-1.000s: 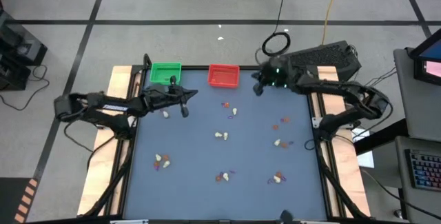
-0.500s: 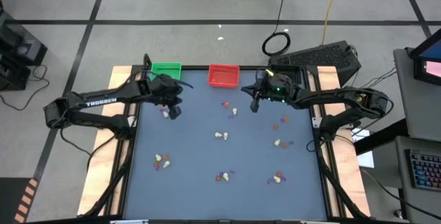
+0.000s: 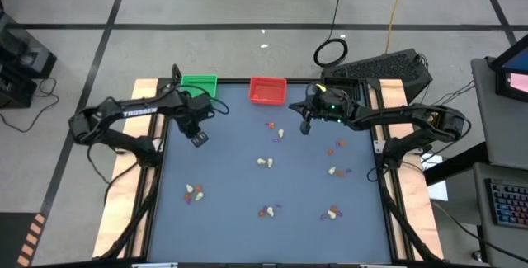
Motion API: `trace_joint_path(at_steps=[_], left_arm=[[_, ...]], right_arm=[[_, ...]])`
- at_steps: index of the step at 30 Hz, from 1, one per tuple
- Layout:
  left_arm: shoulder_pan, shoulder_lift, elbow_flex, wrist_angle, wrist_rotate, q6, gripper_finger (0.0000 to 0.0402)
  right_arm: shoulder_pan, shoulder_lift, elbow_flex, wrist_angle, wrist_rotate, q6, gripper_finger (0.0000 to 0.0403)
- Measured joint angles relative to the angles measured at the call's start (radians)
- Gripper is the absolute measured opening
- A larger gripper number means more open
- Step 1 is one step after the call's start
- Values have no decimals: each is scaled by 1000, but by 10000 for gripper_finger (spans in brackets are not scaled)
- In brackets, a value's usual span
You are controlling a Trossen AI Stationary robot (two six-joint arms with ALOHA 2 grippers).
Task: Sort Halloween decoration
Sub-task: Put the purple witch hat toy into the green bin
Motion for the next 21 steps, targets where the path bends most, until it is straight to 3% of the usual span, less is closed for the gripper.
trace_joint_path(at_steps=[7,21], left_arm=[[29,99,0,59,-91,100,115],[78,218,0,95,-83,137,118]], right_arm=[[0,0,0,0,0,-3,0],[-1,0,0,0,0,-7,0]])
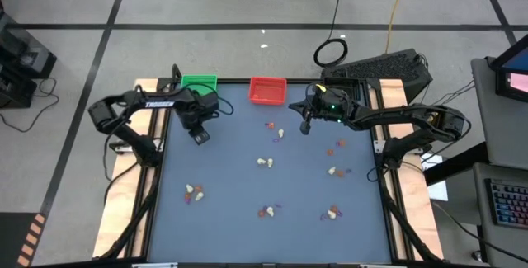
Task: Sort Halloween decoration
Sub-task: Put the purple witch hat toy into the green bin
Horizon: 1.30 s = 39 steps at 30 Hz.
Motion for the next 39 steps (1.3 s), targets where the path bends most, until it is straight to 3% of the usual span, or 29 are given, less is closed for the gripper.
trace_joint_path(at_steps=[6,20,31,39], left_arm=[[20,48,3,-1,10,-1,109],[24,52,1,-28,6,27,19],[24,21,2,-89,0,28,13],[32,-14,101,-110,1,46,13]], right_arm=[[0,0,0,0,0,-3,0],[0,0,0,0,3,-3,0],[0,0,0,0,3,-3,0],[0,0,0,0,3,-3,0]])
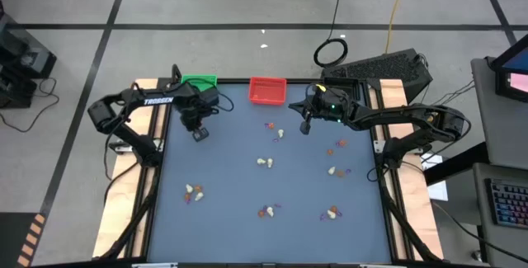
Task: Sort Halloween decoration
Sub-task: Put the purple witch hat toy into the green bin
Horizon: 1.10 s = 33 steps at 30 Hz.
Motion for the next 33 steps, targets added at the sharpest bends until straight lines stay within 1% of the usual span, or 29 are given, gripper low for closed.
trace_joint_path(at_steps=[3,5,12,15,19,26,29,33], left_arm=[[35,-2,63,23,0,16,13],[70,-2,109,83,-1,26,13],[236,2,246,211,-23,46,13],[311,39,282,220,-26,76,13],[380,133,309,230,-22,88,13],[398,296,314,292,-16,106,13],[398,333,314,297,-15,106,13],[397,342,314,307,-39,107,13]], right_arm=[[0,0,0,0,0,0,0],[0,0,0,0,0,-1,0],[0,0,0,0,0,-3,0],[0,0,0,0,0,-4,0],[0,0,0,0,0,-8,0],[0,0,0,0,0,-14,0],[0,0,0,0,0,-14,0],[0,0,0,0,0,-15,0]])
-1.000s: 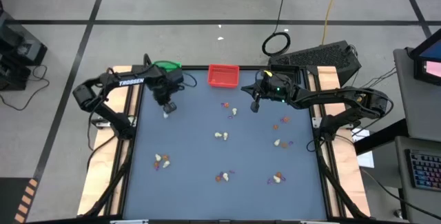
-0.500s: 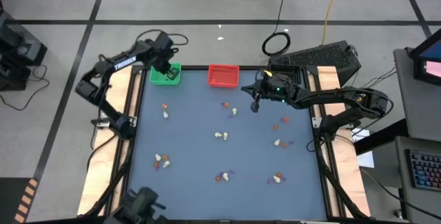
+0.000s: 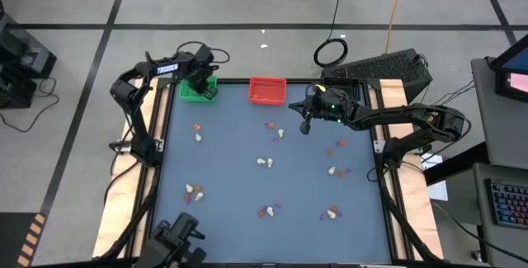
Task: Sort Halloween decoration
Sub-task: Put the purple witch hat toy into the green bin, then put the orange pumpkin toy into the red bin
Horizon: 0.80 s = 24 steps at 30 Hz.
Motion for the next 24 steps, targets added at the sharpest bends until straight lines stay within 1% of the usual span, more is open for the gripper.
trace_joint_path(at_steps=[4,9,14,19,24], left_arm=[[-4,-15,0,23,-32,7,22],[-10,-50,0,15,-35,32,66],[-12,-125,0,5,-35,49,104],[-50,-240,-4,22,-39,6,105],[-146,-378,-88,157,-39,-28,90]], right_arm=[[0,0,0,0,0,-2,0],[0,0,0,0,0,-3,0],[0,0,0,-9,0,-3,0],[0,0,0,-16,0,-2,0],[0,0,0,-16,-2,16,0]])
